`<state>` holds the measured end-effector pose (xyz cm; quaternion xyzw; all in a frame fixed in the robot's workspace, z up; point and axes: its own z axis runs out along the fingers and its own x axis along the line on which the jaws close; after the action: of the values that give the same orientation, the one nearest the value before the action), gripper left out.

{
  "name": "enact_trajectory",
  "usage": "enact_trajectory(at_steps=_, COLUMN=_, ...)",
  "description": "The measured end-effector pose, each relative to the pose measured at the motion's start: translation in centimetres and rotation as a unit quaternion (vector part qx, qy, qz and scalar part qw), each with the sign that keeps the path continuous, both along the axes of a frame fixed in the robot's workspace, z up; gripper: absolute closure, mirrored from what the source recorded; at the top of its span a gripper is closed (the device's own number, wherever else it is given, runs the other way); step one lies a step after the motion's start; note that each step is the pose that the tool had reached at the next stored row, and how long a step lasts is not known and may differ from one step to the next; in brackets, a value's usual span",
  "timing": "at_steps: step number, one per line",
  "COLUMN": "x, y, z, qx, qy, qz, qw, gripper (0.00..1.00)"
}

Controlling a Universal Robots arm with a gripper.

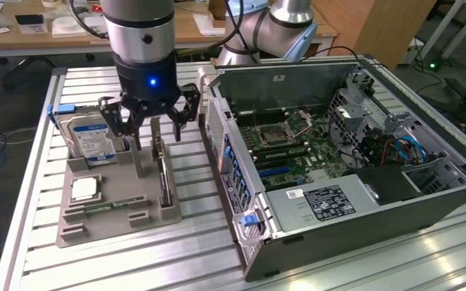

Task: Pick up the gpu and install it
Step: 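Pick up the gpu and move the gpu toward the slot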

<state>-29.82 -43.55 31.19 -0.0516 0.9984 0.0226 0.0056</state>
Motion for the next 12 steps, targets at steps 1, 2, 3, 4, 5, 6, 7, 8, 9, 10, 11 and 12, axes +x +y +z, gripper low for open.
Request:
enact_trajectory(at_steps=1, x=0.0, y=0.00, z=-0.19, qx=-0.0001, qy=0.0000, qz=0.000, qw=1.0000, gripper=0.29)
enact_trajectory(at_steps=2, x=0.0, y=0.00, z=-0.37, qx=0.0000, qy=-0.0001, qz=-0.001, qw=1.0000, gripper=0.29)
enact_trajectory(at_steps=3, x=0.0, y=-0.01, z=-0.55, qx=0.0000, qy=-0.0003, qz=-0.003, qw=1.0000, gripper=0.29)
enact_trajectory(at_steps=4, x=0.0, y=-0.01, z=-0.73, qx=0.0000, qy=-0.0004, qz=-0.005, qw=1.0000, gripper=0.29)
enact_trajectory(at_steps=5, x=0.0, y=-0.01, z=-0.91, qx=0.0000, qy=-0.0004, qz=-0.007, qw=1.0000, gripper=0.29)
enact_trajectory(at_steps=6, x=0.0, y=-0.01, z=-1.09, qx=-0.0001, qy=-0.0005, qz=-0.010, qw=1.0000, gripper=0.29)
enact_trajectory(at_steps=7, x=0.0, y=-0.01, z=-1.27, qx=-0.0001, qy=-0.0004, qz=-0.012, qw=0.9999, gripper=0.29)
enact_trajectory(at_steps=8, x=0.0, y=-0.01, z=-1.45, qx=-0.0001, qy=-0.0005, qz=-0.012, qw=0.9999, gripper=0.29)
enact_trajectory(at_steps=9, x=0.0, y=-0.01, z=-1.63, qx=-0.0001, qy=-0.0004, qz=-0.013, qw=0.9999, gripper=0.29)
enact_trajectory(at_steps=10, x=0.0, y=-0.01, z=-1.83, qx=-0.0001, qy=-0.0005, qz=-0.013, qw=0.9999, gripper=0.29)
enact_trajectory(at_steps=11, x=0.0, y=-0.01, z=-2.01, qx=-0.0001, qy=-0.0005, qz=-0.013, qw=0.9999, gripper=0.29)
enact_trajectory(at_steps=12, x=0.0, y=-0.01, z=-2.19, qx=-0.0001, qy=-0.0005, qz=-0.013, qw=0.9999, gripper=0.29)
